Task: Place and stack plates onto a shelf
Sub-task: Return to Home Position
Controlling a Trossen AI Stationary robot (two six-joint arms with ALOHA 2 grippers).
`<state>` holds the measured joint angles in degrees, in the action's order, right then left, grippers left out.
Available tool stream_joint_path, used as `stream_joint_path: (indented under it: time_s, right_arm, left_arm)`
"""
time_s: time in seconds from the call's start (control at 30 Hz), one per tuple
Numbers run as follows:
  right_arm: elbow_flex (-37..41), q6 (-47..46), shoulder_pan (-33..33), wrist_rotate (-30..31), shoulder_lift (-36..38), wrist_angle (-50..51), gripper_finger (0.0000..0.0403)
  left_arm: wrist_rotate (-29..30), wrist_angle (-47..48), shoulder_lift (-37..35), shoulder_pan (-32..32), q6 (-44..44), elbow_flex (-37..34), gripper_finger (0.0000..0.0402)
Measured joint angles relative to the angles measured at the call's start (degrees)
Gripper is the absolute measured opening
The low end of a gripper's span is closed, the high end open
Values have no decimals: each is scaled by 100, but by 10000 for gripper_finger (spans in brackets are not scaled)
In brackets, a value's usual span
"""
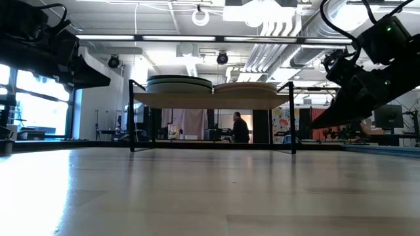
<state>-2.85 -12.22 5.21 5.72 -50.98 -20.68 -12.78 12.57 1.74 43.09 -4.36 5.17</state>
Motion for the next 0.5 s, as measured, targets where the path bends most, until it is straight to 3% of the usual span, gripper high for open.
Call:
stream_joint_path:
  time_s: [0.5]
  right_arm:
    - [0,-235,0,8,0,177,64]
  left_arm:
    - [2,-2,0,0,4,0,78]
